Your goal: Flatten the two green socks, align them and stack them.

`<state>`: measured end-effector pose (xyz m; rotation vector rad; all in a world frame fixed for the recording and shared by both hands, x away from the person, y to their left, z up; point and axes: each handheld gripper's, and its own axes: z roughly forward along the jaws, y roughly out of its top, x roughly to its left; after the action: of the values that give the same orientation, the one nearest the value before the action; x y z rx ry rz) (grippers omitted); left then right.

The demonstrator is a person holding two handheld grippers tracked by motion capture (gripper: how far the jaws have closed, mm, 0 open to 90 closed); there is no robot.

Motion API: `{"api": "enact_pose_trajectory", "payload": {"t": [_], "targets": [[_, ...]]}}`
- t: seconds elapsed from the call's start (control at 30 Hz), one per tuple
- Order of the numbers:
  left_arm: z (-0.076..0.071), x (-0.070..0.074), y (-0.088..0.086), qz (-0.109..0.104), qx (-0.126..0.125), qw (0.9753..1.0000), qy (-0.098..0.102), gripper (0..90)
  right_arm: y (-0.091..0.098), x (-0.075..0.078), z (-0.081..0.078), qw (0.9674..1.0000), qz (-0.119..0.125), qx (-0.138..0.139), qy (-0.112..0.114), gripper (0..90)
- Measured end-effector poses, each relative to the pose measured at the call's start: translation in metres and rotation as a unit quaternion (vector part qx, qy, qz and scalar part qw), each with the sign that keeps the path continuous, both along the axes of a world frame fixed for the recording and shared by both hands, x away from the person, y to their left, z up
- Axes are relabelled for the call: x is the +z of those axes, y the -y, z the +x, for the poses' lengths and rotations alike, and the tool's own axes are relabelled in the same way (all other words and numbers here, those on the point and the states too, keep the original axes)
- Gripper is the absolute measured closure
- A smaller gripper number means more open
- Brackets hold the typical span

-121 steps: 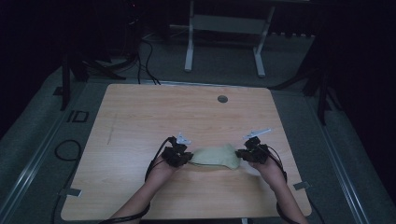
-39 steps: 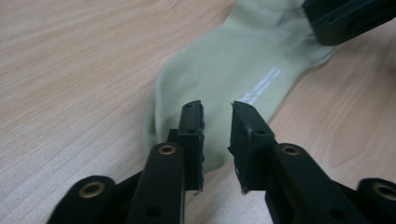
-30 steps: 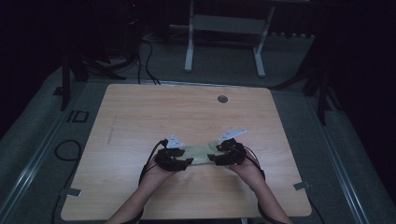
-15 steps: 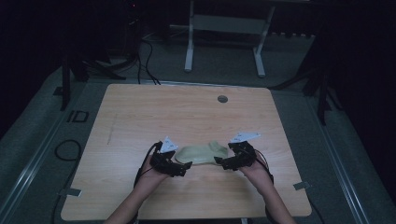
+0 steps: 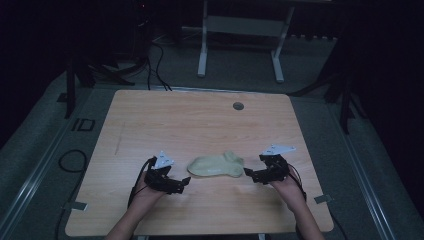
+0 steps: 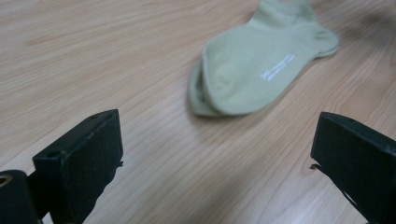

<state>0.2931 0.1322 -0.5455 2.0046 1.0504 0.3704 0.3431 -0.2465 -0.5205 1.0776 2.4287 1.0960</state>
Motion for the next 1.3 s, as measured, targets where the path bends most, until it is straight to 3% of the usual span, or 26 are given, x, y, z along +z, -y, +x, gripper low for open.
{"api": "enact_pose_trajectory", "payload": {"t": [0.2, 0.37, 0.8, 1.3], "targets": [[-0.004, -0.002, -0.013, -0.003, 0.016, 0.9999, 0.002, 2.3, 0.010, -0.002, -0.001, 0.9999, 0.004, -0.011, -0.001, 13.7], [-0.009, -0.005, -0.024, 0.006, 0.024, 0.9997, 0.001, 2.4, 0.030, -0.007, -0.008, 0.9996, 0.003, -0.029, -0.003, 13.7], [-0.021, -0.007, -0.047, 0.000, 0.041, 0.9991, 0.003, 2.4, 0.065, -0.016, -0.021, 0.9983, 0.006, -0.057, -0.013, 13.8], [-0.038, -0.010, -0.089, -0.001, 0.087, 0.9962, 0.003, 2.4, 0.090, -0.022, -0.037, 0.9968, 0.001, -0.077, -0.021, 14.0]]}}
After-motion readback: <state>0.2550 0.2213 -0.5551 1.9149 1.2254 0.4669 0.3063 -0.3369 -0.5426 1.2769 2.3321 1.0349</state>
